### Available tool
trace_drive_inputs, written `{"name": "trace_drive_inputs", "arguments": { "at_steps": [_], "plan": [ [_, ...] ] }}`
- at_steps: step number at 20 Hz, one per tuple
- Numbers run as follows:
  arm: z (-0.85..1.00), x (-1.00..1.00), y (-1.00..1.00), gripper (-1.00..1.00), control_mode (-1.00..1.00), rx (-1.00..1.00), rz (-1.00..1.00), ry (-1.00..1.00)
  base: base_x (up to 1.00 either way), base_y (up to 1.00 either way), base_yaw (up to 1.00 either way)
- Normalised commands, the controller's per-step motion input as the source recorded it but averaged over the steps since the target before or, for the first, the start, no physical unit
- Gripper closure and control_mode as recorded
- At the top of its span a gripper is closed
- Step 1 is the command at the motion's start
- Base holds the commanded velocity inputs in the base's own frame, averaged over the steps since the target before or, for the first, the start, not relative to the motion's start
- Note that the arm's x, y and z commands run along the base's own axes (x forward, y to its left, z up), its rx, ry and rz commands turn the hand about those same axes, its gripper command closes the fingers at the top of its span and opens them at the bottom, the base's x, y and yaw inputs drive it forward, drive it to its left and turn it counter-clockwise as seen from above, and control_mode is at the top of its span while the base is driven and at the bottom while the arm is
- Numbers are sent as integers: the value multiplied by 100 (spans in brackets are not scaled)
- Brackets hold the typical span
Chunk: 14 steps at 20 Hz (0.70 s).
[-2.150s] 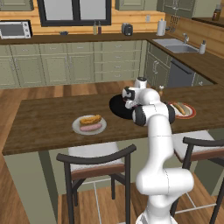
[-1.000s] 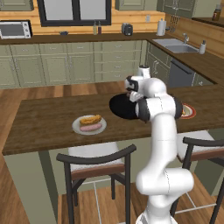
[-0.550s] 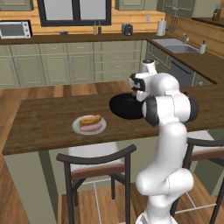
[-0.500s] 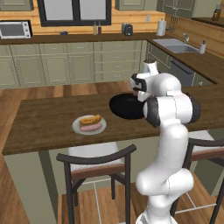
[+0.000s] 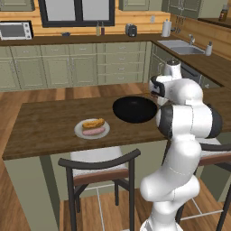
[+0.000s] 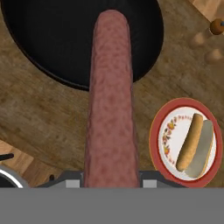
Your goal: Place one bun and one sausage from the bowl on each plate.
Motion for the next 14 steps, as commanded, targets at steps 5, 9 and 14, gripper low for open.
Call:
{"name": "trace_drive_inputs", "arguments": {
  "at_steps": [5, 9, 14],
  "plan": [
    [21, -3, -63, 100, -100, 6, -7, 2, 0, 0, 0],
    [-16, -7, -64, 100, -100, 11, -3, 4, 0, 0, 0],
    [-16, -8, -36, 100, -100, 4, -8, 0, 0, 0, 0]
  ]
}}
